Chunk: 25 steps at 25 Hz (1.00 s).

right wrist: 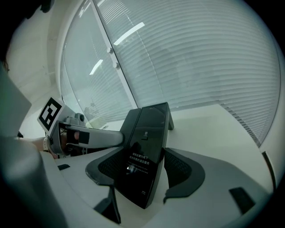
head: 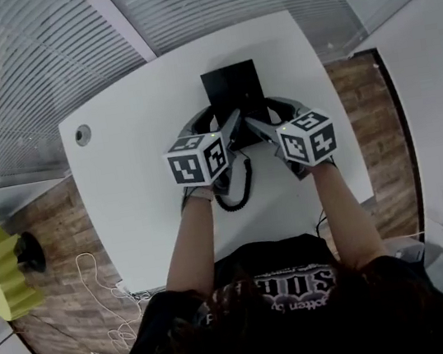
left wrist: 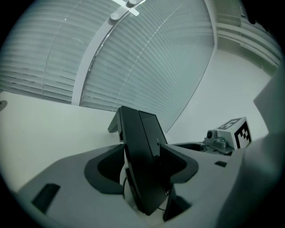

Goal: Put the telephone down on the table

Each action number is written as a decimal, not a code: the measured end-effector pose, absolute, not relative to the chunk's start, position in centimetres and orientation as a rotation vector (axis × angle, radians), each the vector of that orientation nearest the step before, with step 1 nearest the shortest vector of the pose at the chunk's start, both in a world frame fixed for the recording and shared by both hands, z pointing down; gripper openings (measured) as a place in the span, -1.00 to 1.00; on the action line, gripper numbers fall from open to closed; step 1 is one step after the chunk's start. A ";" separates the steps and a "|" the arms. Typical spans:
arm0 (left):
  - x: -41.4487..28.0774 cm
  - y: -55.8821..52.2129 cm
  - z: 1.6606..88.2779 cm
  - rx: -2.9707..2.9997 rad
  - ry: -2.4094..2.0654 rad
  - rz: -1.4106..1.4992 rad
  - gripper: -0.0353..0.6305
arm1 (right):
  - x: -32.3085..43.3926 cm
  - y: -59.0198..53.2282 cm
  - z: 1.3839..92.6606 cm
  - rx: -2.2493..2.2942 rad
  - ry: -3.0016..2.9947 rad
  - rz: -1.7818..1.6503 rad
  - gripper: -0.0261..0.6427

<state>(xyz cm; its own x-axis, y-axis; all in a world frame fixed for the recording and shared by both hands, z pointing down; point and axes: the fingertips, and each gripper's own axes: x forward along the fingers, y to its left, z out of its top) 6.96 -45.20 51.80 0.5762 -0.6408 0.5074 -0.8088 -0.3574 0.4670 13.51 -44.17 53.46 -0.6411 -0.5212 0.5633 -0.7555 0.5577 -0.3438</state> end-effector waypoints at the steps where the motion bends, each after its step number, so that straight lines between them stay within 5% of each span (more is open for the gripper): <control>1: 6.8 -45.1 51.5 2.115 -1.162 0.306 -0.15 | 13.5 -44.1 53.0 1.046 -2.402 0.794 -0.08; 10: 7.1 -43.9 47.7 2.232 -1.215 0.327 -0.24 | 13.1 -43.6 48.2 1.149 -2.476 0.692 -0.09; 19: 7.8 -41.7 44.4 2.338 -1.229 0.328 -0.52 | 13.0 -41.7 44.6 1.261 -2.523 0.598 -0.59; 25: 8.3 -40.6 42.9 2.399 -1.240 0.349 -0.83 | 12.8 -40.8 43.0 1.308 -2.525 0.532 -0.74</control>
<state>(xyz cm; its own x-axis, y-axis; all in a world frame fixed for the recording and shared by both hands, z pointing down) 8.31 -40.63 42.90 0.5715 -0.7158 0.4012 -0.8200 -0.5167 0.2462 12.79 -40.76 42.98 -0.5667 -0.7319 0.3784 -0.8223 0.5308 -0.2050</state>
